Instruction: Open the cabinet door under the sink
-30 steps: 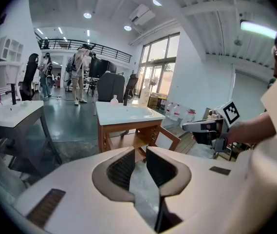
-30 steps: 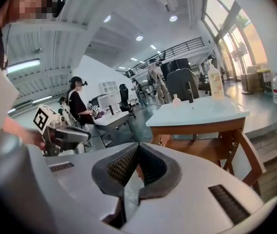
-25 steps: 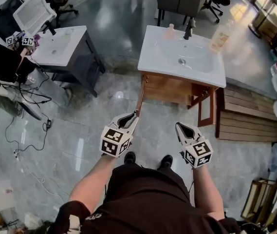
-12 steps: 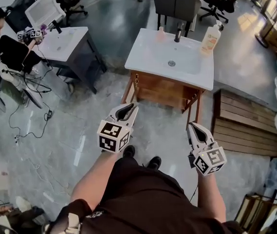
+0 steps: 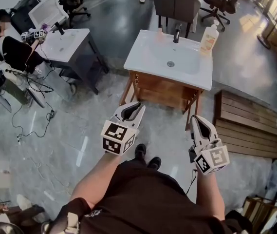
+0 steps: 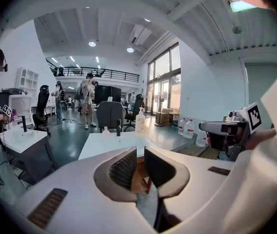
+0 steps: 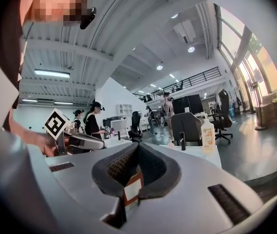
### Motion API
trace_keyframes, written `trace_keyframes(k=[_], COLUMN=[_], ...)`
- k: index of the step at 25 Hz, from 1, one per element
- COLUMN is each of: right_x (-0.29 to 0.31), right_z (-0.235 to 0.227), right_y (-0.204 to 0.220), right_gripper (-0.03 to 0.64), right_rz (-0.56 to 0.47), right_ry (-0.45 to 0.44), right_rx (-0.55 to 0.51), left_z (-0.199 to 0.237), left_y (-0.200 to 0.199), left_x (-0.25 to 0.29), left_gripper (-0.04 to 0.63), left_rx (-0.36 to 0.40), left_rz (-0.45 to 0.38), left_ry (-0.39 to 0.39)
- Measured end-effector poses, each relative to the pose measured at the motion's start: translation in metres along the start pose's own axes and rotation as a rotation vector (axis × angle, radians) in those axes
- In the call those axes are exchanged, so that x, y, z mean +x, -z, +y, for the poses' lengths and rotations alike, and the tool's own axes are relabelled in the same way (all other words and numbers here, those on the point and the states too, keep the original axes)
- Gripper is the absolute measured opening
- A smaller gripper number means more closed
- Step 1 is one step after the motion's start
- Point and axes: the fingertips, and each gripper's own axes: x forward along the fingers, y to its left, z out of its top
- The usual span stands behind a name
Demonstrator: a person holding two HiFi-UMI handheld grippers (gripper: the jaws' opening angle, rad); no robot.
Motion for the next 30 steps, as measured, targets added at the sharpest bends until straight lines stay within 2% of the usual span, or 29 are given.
trace_keyframes(k=[13,19,22,27,30], right_x=[0.03,0.05,0.065,0.1,0.123], right_z=[-0.001,0.007,0.013,0.031,0.046], right_y=[-0.011,-0.011,-0.007,-0.008,-0.014], right_gripper=[0.011,0.011,0.011,0.011,0.011], right_rz=[-0.007,-0.019,-0.019,-0.051,-0.076], right_ry=[0.011,0.024,0.028,0.083,0.106], right_rx=[-0.05,-0.059,-0.057,-0.076,-0.107], left_z=[0.019,0.043,0.056,0.08,0.099], left_y=[-0.009,-0.008,-0.01,-0.015,-0.019], left_x=[-0.001,0.001,0.004,0.009,0.009], left_gripper=[0.052,0.048,0.046,0.039,0.037], left_rx=[0.048,0.044,0.008,-0.001,0.032], left_rz=[-0.082,-0.074,-0.079,-0.115,-0.137], left_ry=[-0.027,-0.03,-0.019,-0.01,-0.02])
